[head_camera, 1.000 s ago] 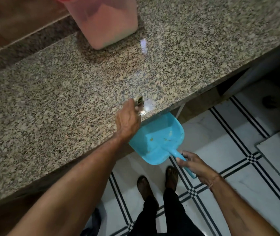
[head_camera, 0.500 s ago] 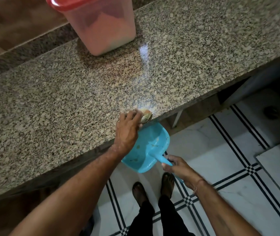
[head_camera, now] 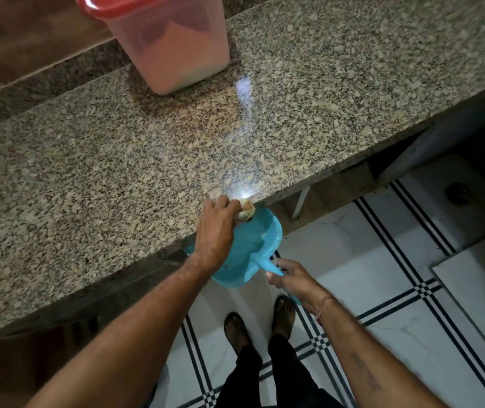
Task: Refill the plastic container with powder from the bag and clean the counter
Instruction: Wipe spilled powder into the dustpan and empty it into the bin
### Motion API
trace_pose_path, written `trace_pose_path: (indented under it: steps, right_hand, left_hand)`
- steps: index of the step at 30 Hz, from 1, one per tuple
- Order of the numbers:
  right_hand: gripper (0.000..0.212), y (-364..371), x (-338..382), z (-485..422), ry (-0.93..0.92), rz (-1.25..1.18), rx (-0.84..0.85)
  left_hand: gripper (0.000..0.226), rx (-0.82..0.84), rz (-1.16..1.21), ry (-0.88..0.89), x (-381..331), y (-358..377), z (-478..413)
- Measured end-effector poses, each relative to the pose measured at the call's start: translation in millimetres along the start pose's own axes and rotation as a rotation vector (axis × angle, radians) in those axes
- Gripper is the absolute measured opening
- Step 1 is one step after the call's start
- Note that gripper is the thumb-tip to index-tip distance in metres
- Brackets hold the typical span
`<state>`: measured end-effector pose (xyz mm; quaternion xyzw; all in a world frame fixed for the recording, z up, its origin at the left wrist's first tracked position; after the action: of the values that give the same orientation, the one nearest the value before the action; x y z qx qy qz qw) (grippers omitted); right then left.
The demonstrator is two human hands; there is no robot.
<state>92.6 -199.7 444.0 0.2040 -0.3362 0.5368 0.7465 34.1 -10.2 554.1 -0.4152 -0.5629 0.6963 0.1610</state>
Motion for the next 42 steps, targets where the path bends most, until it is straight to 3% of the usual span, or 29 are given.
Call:
trace_pose_path:
  steps: [3,6,9,11,15,19,22,26,29,32,36,39,42]
  right_hand:
    - [0.008,-1,3,1,0.005,-0.007,-0.019]
    - [0.008,-5,2,3,-0.005,-0.016,-0.026]
    - [0.008,-9,1,6,-0.022,-0.059,-0.021]
    - [0.008,-10,-1,5,-0.021,-0.059,-0.017]
    - [0.010,-11,-9,5,-0.020,-0.051,-0.016]
    - [0.008,-11,-15,6,-0.011,-0.039,-0.009]
    - [0.011,-10,-16,4,-0.009,-0.023,-0.009]
    - [0.017,-5,-11,0,-0.021,-0.015,-0.001]
    - [0.020,-2,-8,-2,-0.039,-0.010,-0.001]
    - [0.022,-1,-10,-4,-0.044,0.005,-0.006]
    - [0.022,1,-12,-1,-0.043,-0.005,-0.007]
    - [0.017,0,-19,0,-0.049,-0.038,-0.017]
    - [0.011,0,-20,-1,-0.037,-0.049,-0.026]
  left_hand:
    - [0.012,0.080,-0.050,0.043,-1,14,22]
    - [0.007,0.039,0.038,0.033,-3,5,33]
    - [0.014,-0.094,0.283,-0.122,13,-29,12]
    - [0.012,-0.173,0.228,-0.168,32,-45,-11]
    - [0.023,-0.080,0.320,-0.348,56,-33,-34]
    - [0.041,0.079,0.387,-0.223,41,-17,-34]
    - [0.032,0.182,0.224,-0.038,35,-20,-35]
    - [0.056,0.329,0.029,0.116,27,-19,-42]
    - [0.039,0.374,-0.014,0.132,20,-16,-56]
    - [0.028,0.435,0.020,0.021,20,-14,-63]
    - [0.020,0.336,0.049,-0.069,16,-18,-58]
    - [0.003,0.137,-0.012,0.033,12,-17,-30]
    - [0.017,0.112,-0.112,0.108,13,-5,-4]
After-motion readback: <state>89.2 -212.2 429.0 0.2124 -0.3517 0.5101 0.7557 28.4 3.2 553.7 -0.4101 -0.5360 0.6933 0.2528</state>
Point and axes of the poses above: each hand's wrist, its own z-axis away from the middle knuckle, its own y-axis out of the palm, x = y × z, the point moved 6 cm from there along -z, towards the middle knuckle, and after that the axes turned 8 degrees about z, right-handed, at the moved point
